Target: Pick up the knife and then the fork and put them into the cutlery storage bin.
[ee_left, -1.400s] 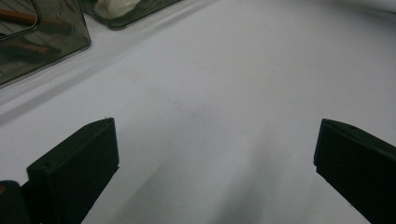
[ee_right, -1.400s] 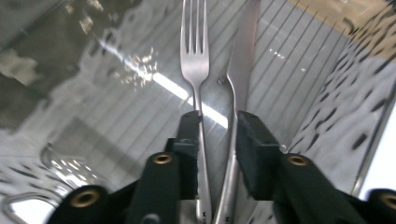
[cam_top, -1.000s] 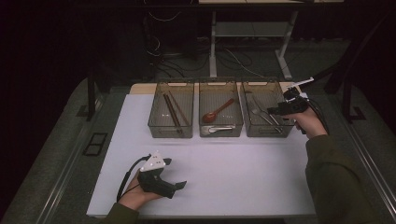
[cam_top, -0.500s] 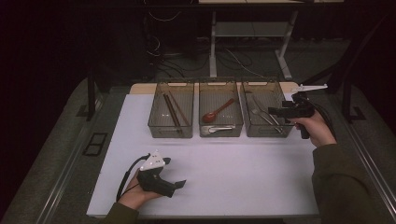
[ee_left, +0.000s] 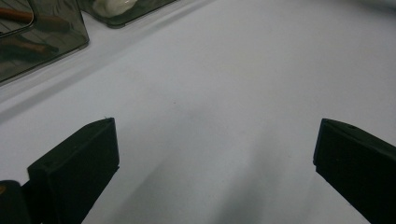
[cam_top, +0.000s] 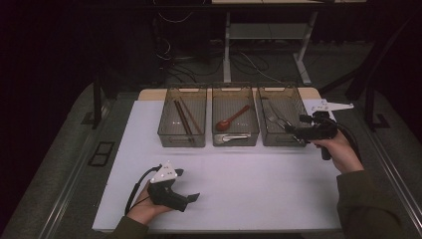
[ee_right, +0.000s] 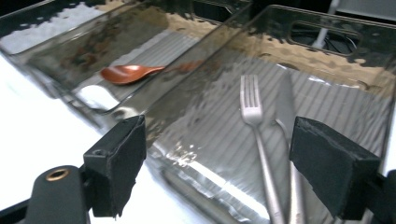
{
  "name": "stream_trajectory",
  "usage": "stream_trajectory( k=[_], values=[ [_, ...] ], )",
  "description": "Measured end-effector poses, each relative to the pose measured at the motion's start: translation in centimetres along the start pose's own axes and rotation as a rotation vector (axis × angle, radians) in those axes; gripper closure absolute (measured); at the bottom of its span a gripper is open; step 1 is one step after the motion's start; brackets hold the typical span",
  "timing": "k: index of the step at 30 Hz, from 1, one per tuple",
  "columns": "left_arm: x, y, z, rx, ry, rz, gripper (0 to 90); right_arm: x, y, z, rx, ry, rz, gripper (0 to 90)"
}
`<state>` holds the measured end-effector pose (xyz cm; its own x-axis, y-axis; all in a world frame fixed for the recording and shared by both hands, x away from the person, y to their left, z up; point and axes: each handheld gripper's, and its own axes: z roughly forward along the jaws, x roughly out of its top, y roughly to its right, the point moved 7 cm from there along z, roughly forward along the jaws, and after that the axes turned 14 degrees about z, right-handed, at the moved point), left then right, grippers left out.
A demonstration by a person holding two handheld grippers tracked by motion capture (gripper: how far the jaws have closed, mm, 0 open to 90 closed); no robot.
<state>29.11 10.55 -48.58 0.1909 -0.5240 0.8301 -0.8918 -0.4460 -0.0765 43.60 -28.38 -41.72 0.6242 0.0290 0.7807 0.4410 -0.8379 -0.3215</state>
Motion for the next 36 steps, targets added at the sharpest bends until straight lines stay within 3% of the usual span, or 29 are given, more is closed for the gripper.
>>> stream_trajectory(
  k=[4, 20, 26, 36],
  values=[
    [-0.1, -0.3, 0.0, 0.042, -0.008, -0.009, 3.4, -1.0, -1.1, -0.6, 0.027, 0.012, -0.025, 18.6],
    [0.0, -0.5, -0.4, 0.057, -0.003, -0.015, 4.1, -5.3, -3.9, -2.0, 0.1, 0.02, -0.06, 18.3],
    [0.0, -0.6, -0.4, 0.058, -0.002, -0.021, 4.2, -7.2, -4.8, -2.1, 0.118, 0.001, -0.076, 18.0],
    [0.0, -0.6, -0.5, 0.06, -0.003, -0.022, 4.3, -9.7, -5.3, -3.1, 0.123, -0.002, -0.077, 18.0]
  ],
)
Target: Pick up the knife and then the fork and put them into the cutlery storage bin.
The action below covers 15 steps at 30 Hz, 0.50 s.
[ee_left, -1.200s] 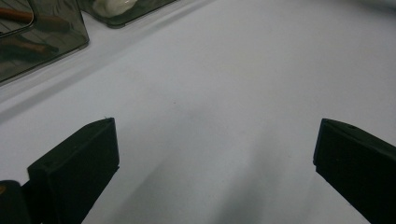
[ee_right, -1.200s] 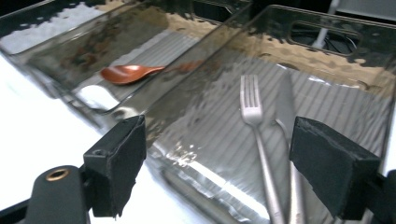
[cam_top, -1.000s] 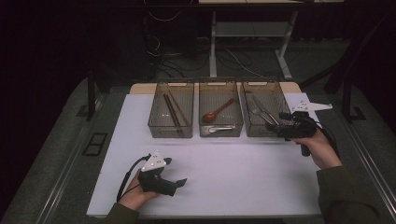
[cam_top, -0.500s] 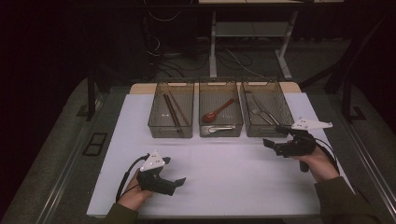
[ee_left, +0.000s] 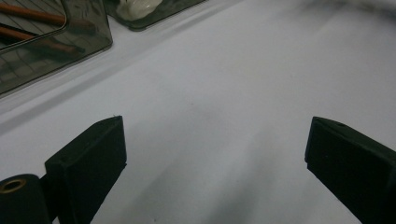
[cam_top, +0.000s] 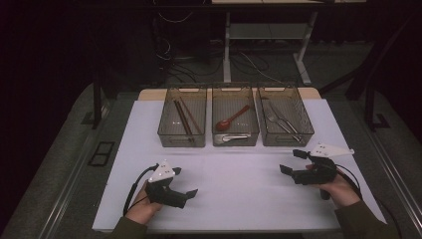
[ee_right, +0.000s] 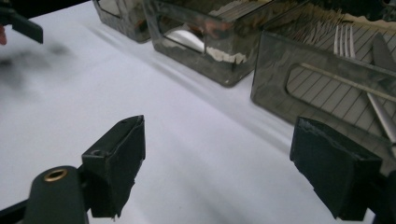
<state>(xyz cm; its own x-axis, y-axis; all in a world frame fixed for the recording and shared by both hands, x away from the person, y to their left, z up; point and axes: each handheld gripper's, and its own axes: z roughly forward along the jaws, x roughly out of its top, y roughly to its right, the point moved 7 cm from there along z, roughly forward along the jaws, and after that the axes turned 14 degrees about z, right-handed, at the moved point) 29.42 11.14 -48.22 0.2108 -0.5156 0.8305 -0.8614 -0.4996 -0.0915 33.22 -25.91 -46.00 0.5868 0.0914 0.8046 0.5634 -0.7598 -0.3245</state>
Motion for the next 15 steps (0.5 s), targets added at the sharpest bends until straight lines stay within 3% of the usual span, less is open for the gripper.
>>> stream_trajectory(
  k=[15],
  values=[
    [-0.1, 0.2, -0.2, 0.0, -0.004, 0.008, 4.3, -2.9, -1.3, -0.8, 0.027, -0.008, -0.019, 18.0]
  ],
)
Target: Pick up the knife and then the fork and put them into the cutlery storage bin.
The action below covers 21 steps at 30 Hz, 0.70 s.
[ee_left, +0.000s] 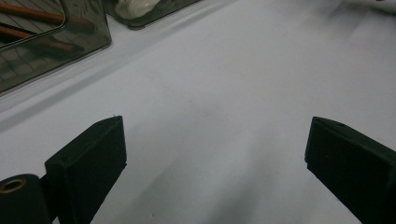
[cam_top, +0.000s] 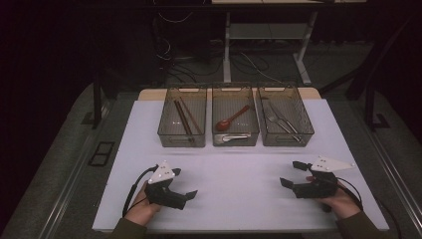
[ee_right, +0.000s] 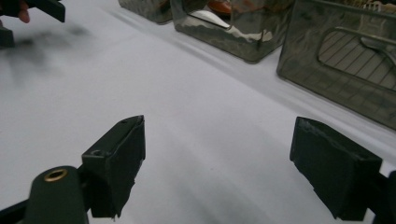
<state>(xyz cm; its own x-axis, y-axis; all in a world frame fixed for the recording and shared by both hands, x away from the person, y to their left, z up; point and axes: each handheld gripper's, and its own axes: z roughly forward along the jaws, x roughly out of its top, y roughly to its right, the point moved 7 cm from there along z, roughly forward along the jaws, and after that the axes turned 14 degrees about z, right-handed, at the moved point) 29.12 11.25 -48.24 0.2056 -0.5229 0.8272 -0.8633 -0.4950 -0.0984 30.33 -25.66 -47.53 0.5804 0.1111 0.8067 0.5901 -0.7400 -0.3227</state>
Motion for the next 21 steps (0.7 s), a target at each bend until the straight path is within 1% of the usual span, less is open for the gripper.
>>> stream_trajectory(
  k=[3, 7, 8, 11, 13, 16, 21],
  values=[
    [0.0, 0.0, 0.0, -0.001, 0.003, 0.002, 4.3, -0.3, -0.3, 0.0, 0.008, -0.002, -0.001, 18.0],
    [0.1, 0.2, 0.0, -0.006, 0.005, 0.01, 4.3, -0.8, -0.6, -0.2, 0.02, 0.0, 0.011, 18.0],
    [0.1, 0.2, 0.0, -0.008, 0.007, 0.011, 4.4, -0.9, -0.6, -0.2, 0.023, -0.004, 0.005, 18.0],
    [0.1, 0.3, 0.0, -0.012, 0.002, 0.017, 4.4, -1.2, -0.7, -0.4, 0.03, -0.008, 0.008, 17.9],
    [0.1, 0.3, 0.0, -0.015, 0.004, 0.02, 4.4, -1.3, -0.6, -0.5, 0.033, -0.006, 0.017, 18.0],
    [0.1, 0.4, 0.0, -0.018, 0.006, 0.02, 4.4, -1.5, -0.7, -0.4, 0.036, -0.015, 0.008, 17.9],
    [0.0, 0.5, 0.1, -0.027, 0.003, 0.026, 4.4, -1.3, -1.2, -0.3, 0.053, -0.008, -0.005, 17.3]
  ],
)
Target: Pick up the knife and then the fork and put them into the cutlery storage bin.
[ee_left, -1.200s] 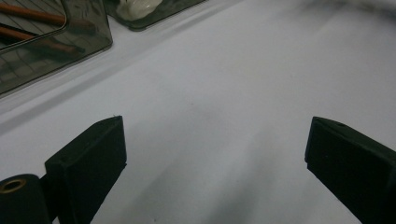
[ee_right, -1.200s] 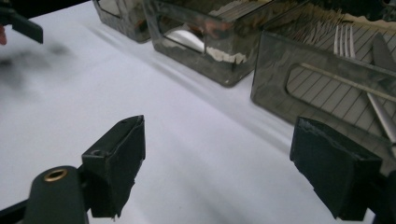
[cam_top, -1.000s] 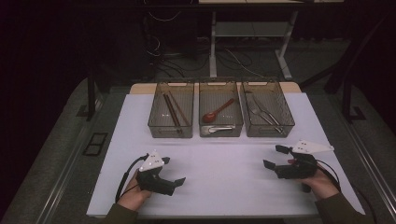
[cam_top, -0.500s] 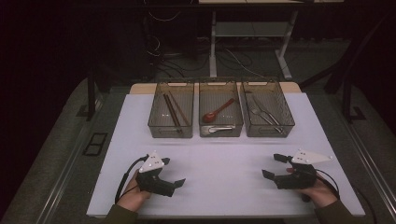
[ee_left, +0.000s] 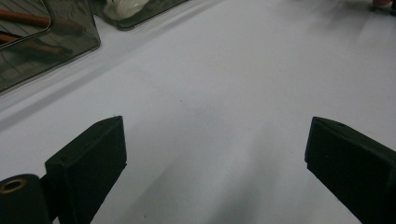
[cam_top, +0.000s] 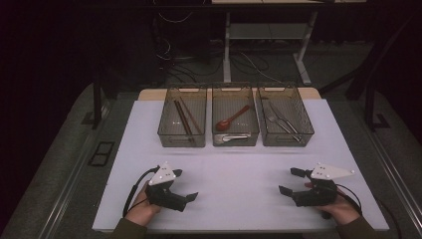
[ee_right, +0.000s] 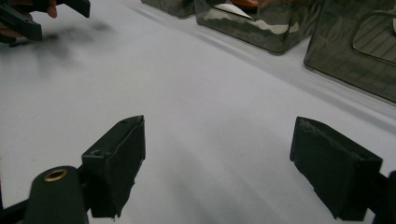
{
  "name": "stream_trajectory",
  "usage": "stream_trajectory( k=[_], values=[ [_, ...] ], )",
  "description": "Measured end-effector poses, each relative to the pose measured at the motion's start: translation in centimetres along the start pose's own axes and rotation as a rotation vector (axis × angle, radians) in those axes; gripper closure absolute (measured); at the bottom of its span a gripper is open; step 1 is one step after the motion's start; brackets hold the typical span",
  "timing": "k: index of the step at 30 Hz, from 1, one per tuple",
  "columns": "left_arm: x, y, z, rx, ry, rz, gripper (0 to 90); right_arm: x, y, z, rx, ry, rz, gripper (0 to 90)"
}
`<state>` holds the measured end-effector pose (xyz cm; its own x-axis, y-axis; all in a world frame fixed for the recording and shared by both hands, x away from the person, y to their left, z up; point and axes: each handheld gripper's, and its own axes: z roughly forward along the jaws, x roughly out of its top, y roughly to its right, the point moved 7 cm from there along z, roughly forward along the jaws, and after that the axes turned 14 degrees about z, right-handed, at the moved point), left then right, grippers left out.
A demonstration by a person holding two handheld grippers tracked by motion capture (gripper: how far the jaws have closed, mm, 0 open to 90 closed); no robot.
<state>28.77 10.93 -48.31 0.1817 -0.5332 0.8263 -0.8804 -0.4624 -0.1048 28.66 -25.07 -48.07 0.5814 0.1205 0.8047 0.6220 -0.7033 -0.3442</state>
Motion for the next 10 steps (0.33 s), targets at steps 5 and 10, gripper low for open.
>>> stream_trajectory(
  k=[5, 10],
  values=[
    [0.02, 0.05, 0.03, -0.004, 0.001, 0.003, 4.4, 0.01, -0.29, 0.29, 0.012, -0.006, -0.011, 16.2],
    [-0.01, 0.04, 0.07, -0.006, -0.001, 0.004, 4.5, -0.01, -0.35, 0.51, 0.013, -0.011, -0.015, 16.2]
  ],
)
